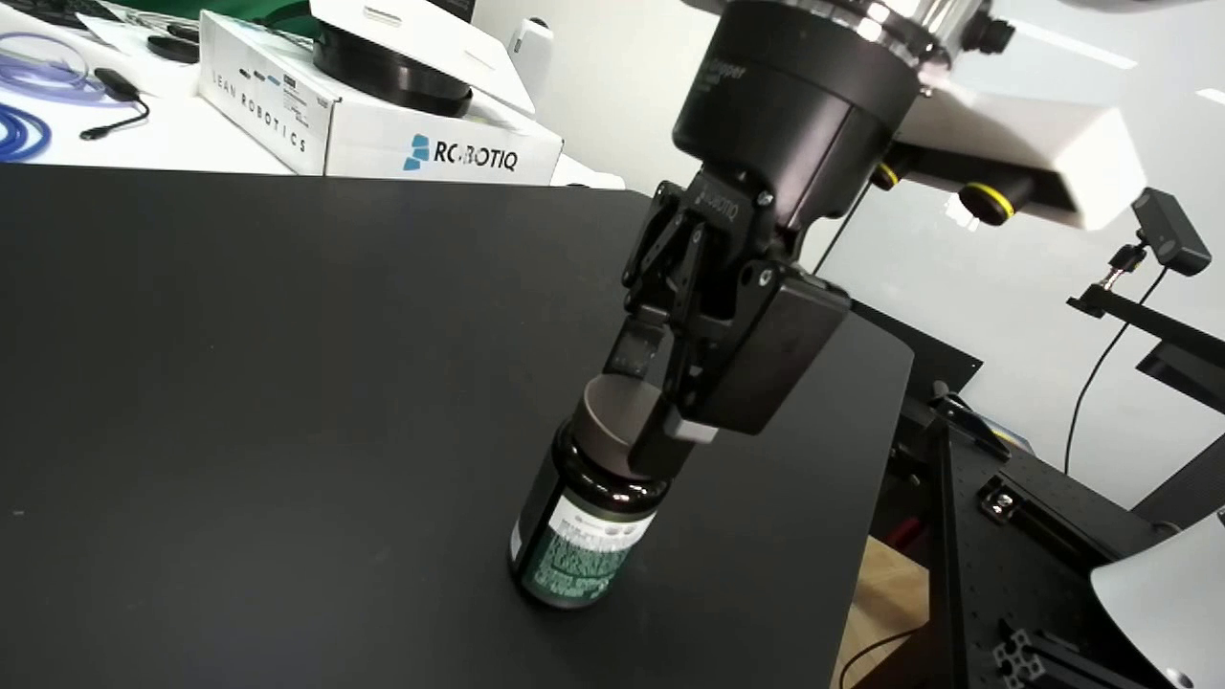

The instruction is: Move the bottle to the bottom left corner of the table

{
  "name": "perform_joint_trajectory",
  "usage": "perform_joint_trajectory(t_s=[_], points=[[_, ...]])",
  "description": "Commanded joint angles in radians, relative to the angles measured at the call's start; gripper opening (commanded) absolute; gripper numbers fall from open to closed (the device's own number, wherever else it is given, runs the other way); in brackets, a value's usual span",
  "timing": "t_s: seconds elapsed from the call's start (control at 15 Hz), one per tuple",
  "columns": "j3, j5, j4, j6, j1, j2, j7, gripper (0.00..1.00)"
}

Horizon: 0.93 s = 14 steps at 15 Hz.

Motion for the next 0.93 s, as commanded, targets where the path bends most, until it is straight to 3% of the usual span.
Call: perform_joint_trajectory(t_s=[0.0,0.33,0.53,0.6,0.87], points=[[0.001,-0.007,-0.004,-0.017,-0.009,-0.045,0.007,1.0],[-0.015,0.02,0.056,-0.086,-0.032,-0.124,-0.023,1.0],[-0.042,0.004,0.099,-0.214,-0.045,-0.164,-0.039,1.0],[-0.034,0.007,0.077,-0.133,-0.031,-0.133,-0.025,1.0],[-0.037,0.007,0.081,-0.144,-0.029,-0.135,-0.028,1.0]])
